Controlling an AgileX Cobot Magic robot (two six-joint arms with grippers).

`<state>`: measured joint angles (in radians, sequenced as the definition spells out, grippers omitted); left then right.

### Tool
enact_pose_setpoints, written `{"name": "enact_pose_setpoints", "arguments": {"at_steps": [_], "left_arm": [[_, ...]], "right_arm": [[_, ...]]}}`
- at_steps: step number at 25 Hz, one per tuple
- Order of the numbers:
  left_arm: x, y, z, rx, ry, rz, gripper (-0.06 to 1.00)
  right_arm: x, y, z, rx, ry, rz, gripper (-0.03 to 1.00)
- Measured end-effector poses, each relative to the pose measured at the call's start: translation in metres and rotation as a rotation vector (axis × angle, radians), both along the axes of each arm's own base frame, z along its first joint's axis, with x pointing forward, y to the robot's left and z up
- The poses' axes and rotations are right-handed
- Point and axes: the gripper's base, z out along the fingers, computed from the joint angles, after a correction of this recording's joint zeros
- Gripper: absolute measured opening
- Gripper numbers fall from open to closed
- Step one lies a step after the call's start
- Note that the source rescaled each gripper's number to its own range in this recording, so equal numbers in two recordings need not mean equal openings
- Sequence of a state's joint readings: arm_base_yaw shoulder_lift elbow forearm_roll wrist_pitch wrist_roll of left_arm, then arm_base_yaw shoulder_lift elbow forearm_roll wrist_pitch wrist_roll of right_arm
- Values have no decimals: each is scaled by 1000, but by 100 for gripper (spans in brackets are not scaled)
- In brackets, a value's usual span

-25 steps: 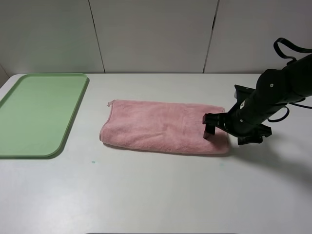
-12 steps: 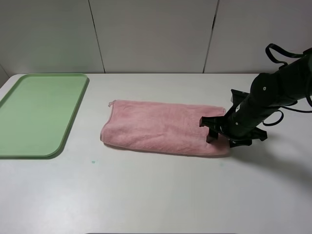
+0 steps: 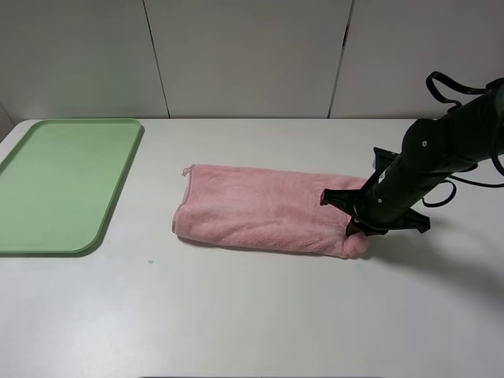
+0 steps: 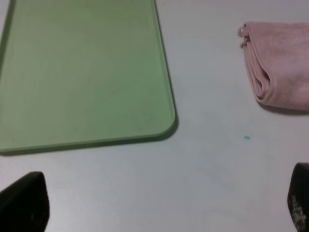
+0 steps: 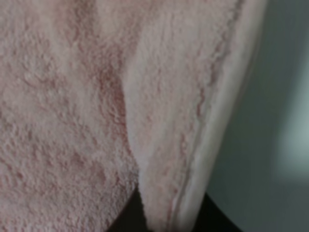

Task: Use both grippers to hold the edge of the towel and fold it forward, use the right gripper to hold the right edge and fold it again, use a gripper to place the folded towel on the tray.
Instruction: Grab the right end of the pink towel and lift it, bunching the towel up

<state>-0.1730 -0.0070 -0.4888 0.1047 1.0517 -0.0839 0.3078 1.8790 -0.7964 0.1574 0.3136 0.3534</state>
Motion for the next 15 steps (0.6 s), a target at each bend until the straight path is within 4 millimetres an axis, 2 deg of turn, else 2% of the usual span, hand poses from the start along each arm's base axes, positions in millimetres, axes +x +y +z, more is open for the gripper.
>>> {"name": "enact_pose_setpoints", "arguments": {"at_steps": [5,15], "left_arm": [[0,0,0,0,0,0,100],[0,0,0,0,0,0,100]], "right_arm": [[-10,-5,17,-51,54,78,4],[-35,-28,84,-139,52,136,4]]}}
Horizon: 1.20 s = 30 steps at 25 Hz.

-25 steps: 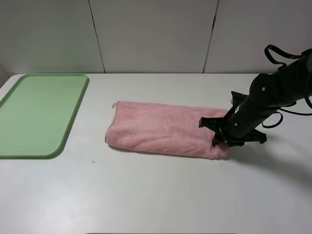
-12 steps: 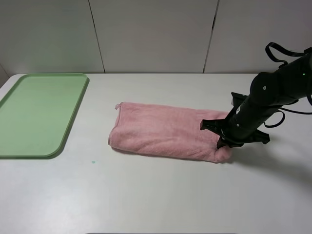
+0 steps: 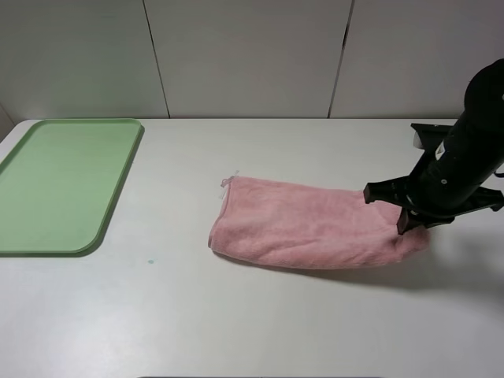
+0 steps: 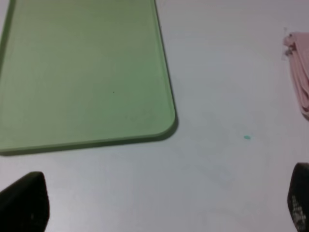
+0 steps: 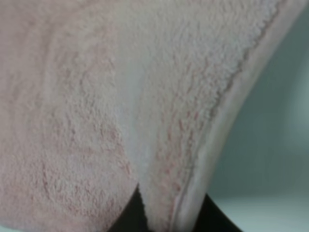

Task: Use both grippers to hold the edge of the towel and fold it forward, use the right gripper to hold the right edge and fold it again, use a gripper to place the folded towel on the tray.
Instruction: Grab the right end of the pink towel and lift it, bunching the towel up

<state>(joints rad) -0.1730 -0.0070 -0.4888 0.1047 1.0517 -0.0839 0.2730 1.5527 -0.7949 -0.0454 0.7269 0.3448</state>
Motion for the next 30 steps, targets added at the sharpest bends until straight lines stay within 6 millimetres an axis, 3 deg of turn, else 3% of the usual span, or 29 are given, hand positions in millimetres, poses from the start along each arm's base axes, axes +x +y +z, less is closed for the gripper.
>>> {"name": "enact_pose_setpoints", "arguments": {"at_steps": [7,11,30], "left_arm": [[0,0,0,0,0,0,100],[0,0,0,0,0,0,100],[0,0,0,0,0,0,100]], "right_arm": [[-5,-5,51,-56,24,11,4],[-6,7,68,-69,25,56,4],[-34,106,75,134,-123,174,4]]}}
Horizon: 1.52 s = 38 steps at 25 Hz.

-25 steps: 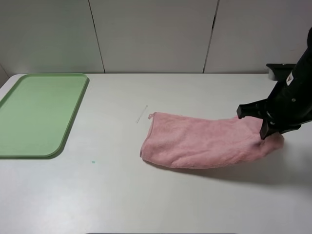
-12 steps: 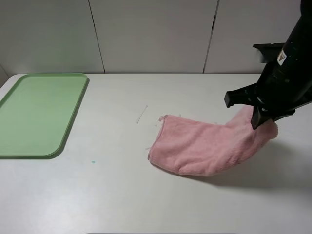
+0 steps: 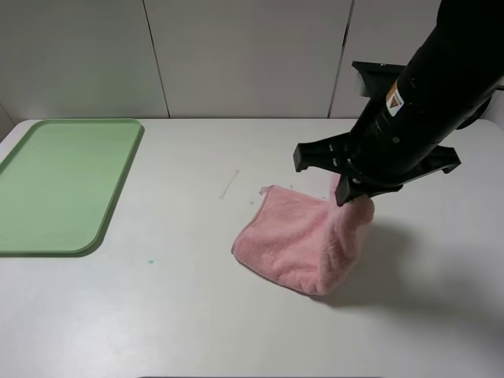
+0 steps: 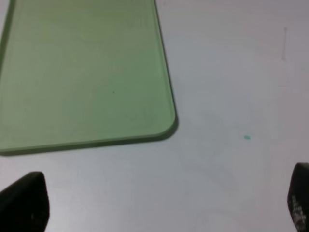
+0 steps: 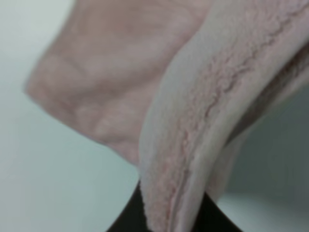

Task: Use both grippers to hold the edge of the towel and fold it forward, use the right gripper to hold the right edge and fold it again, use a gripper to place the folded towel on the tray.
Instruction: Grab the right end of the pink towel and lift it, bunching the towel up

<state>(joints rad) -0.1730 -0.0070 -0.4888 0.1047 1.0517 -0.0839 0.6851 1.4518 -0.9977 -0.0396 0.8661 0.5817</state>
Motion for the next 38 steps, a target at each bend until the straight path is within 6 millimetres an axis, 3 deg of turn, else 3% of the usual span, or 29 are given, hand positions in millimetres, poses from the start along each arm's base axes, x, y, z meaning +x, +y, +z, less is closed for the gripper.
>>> {"name": "enact_pose_setpoints", "arguments": {"at_steps": [16,30,38], "left_arm": [[0,0,0,0,2,0,100],[0,0,0,0,2,0,100],[0,0,0,0,2,0,100]], "right_arm": [[30,41,-69,81,36,-30,4],[44,54,-99,133,-4,-52,4],[46,55,-99,137,-24,-38,4]]}}
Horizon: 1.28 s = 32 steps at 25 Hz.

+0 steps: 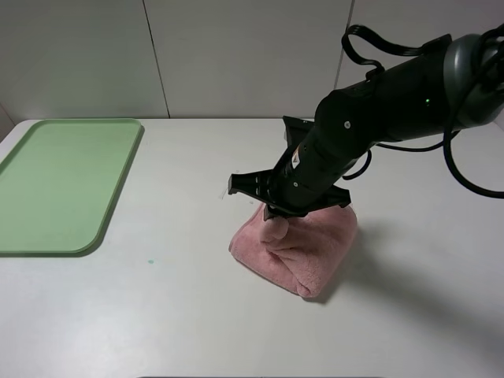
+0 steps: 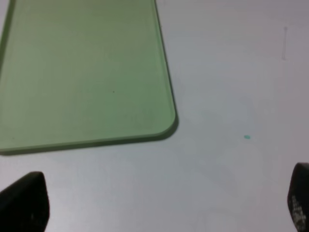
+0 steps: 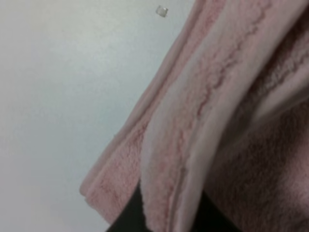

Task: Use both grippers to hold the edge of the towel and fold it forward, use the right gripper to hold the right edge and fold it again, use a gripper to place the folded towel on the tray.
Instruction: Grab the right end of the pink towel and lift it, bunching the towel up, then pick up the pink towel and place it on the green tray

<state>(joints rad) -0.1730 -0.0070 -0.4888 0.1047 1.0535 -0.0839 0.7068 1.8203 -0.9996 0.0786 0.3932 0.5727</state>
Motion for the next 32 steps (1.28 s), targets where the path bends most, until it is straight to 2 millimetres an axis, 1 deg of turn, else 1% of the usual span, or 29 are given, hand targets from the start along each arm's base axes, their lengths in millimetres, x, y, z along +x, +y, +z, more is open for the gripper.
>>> {"name": "enact_pose_setpoints", "arguments": {"at_steps": [2,3,4,5,7,8,9,10,13,17,19,21,27,32], "left_arm": [[0,0,0,0,0,0,100],[0,0,0,0,0,0,100],[0,0,0,0,0,0,100],[0,0,0,0,0,0,100],[0,0,0,0,0,0,100],[0,0,0,0,0,0,100],[0,0,0,0,0,0,100],[0,0,0,0,0,0,100],[0,0,0,0,0,0,100],[0,0,0,0,0,0,100],[0,0,0,0,0,0,100],[0,0,0,0,0,0,100],[0,0,0,0,0,0,100],[0,0,0,0,0,0,100]], "right_arm": [[0,0,0,0,-3,3,4],[0,0,0,-2,-5,9,8],[0,0,0,-4,-7,16,14],[0,0,0,-7,-10,25,27],[0,0,0,-9,-15,34,64],[0,0,0,-8,-17,34,79],[1,0,0,-7,-18,34,88],[1,0,0,-7,-18,34,93],[1,1,0,-5,-20,34,99],[1,0,1,-4,-21,34,100],[0,0,5,4,-28,31,100],[-1,-1,15,21,-46,31,100],[-11,-9,54,60,-95,41,100],[-23,-18,79,34,-120,124,100]]}}
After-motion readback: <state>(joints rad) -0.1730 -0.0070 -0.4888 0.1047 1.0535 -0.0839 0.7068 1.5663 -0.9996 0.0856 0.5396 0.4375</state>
